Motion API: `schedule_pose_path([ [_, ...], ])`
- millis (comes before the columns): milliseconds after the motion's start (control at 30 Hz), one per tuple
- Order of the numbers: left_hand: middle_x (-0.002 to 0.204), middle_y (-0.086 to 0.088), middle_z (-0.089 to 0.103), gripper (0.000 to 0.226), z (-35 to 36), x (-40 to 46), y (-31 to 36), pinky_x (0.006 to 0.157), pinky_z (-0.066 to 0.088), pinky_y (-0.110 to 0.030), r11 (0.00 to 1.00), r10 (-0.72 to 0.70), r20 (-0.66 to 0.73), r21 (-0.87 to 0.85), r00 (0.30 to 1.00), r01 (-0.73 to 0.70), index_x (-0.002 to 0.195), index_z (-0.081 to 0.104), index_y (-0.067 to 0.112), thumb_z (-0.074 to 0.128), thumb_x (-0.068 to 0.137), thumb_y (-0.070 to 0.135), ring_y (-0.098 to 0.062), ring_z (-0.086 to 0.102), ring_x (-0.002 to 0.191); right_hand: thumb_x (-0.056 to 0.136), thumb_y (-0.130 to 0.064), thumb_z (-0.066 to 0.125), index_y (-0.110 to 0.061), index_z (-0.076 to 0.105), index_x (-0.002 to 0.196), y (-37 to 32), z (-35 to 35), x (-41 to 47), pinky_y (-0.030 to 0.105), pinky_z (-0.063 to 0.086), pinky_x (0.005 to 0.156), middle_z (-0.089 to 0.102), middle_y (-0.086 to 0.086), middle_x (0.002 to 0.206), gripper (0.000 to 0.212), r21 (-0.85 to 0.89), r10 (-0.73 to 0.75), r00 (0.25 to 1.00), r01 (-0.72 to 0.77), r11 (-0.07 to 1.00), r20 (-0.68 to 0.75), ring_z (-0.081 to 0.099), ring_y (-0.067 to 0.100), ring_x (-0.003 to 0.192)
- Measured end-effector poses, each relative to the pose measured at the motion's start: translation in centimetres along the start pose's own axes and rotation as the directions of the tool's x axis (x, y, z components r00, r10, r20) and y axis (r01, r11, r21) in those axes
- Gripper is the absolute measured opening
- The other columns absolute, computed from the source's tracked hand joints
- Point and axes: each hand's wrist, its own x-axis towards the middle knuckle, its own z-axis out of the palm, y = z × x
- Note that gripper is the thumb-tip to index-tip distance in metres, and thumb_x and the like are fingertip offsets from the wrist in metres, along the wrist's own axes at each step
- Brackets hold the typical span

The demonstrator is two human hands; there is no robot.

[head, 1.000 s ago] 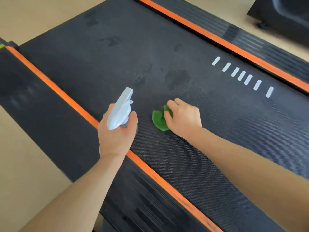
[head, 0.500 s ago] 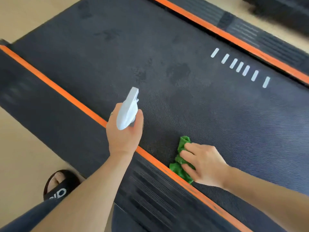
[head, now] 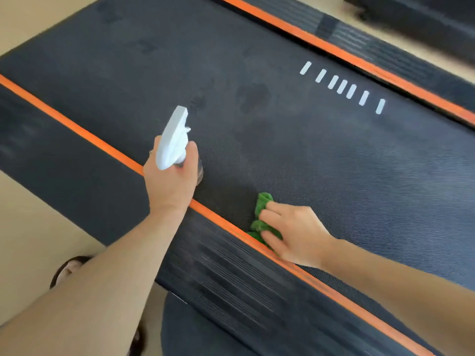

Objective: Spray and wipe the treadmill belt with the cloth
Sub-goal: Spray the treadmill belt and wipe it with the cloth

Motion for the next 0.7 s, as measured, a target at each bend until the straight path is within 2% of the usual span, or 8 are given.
schedule_pose_path([
  [133,0.083,-0.002,0.055,0.047,0.2,0.0,0.1,0.077,0.050,-0.032,1.000,0.009,-0.013,0.020,1.000,-0.009,0.099,0.061,0.002,0.059,0.088,0.048,-0.018,0.055,0.080,0.091,-0.030,0.052,-0.017,0.054,0.087,2.5,-1.8,-10.8,0.032,0.047,0.051,0.048,-0.005,0.085,0.014,-0.057,0.071,0.997,-0.070,0.996,0.025,0.053,0.020,0.069],
  [233,0.087,-0.003,0.058,0.051,0.3,0.0,0.3,0.082,0.053,-0.035,1.000,-0.007,-0.024,0.029,1.000,0.007,0.104,0.064,0.001,0.060,0.088,0.049,-0.019,0.057,0.083,0.095,-0.028,0.051,-0.015,0.056,0.086,3.1,-1.9,-12.4,0.035,0.047,0.053,0.049,-0.002,0.084,0.017,-0.125,-0.001,1.000,0.002,0.992,0.005,0.051,0.022,0.069],
  [333,0.089,-0.010,0.062,0.048,0.3,-0.2,0.3,0.087,0.059,-0.044,1.000,-0.025,-0.009,0.006,1.000,0.025,0.105,0.064,0.003,0.062,0.089,0.048,-0.028,0.064,0.088,0.099,-0.029,0.045,-0.012,0.060,0.087,3.0,-0.9,-8.1,0.033,0.044,0.055,0.052,0.001,0.084,0.025,-0.153,-0.057,0.996,0.045,0.987,-0.075,0.051,0.023,0.071],
  [500,0.098,-0.014,0.069,0.046,-0.1,-0.3,0.3,0.085,0.059,-0.040,0.999,-0.037,0.028,-0.007,0.999,0.038,0.107,0.066,0.008,0.063,0.088,0.049,-0.029,0.068,0.096,0.094,-0.032,0.048,-0.016,0.054,0.086,1.4,1.2,3.5,0.028,0.036,0.048,0.052,-0.001,0.081,0.019,-0.090,0.127,0.955,-0.156,0.984,-0.268,0.054,0.023,0.066],
  [600,0.096,-0.015,0.067,0.045,-0.5,-0.5,0.4,0.083,0.059,-0.040,0.999,-0.030,0.049,-0.015,0.998,0.031,0.107,0.065,0.008,0.063,0.087,0.049,-0.030,0.068,0.095,0.093,-0.034,0.047,-0.019,0.053,0.090,1.1,0.7,3.7,0.027,0.036,0.047,0.052,-0.003,0.083,0.017,-0.091,0.113,0.968,-0.137,0.986,-0.224,0.054,0.020,0.067],
  [700,0.092,-0.008,0.065,0.042,-0.7,-0.6,0.6,0.083,0.060,-0.041,0.999,-0.032,0.068,-0.022,0.997,0.033,0.108,0.065,0.010,0.065,0.088,0.048,-0.025,0.067,0.092,0.092,-0.034,0.050,-0.022,0.047,0.092,1.8,-0.7,-2.9,0.029,0.040,0.049,0.051,-0.004,0.087,0.012,-0.117,0.035,0.997,-0.043,0.992,-0.065,0.053,0.020,0.071],
])
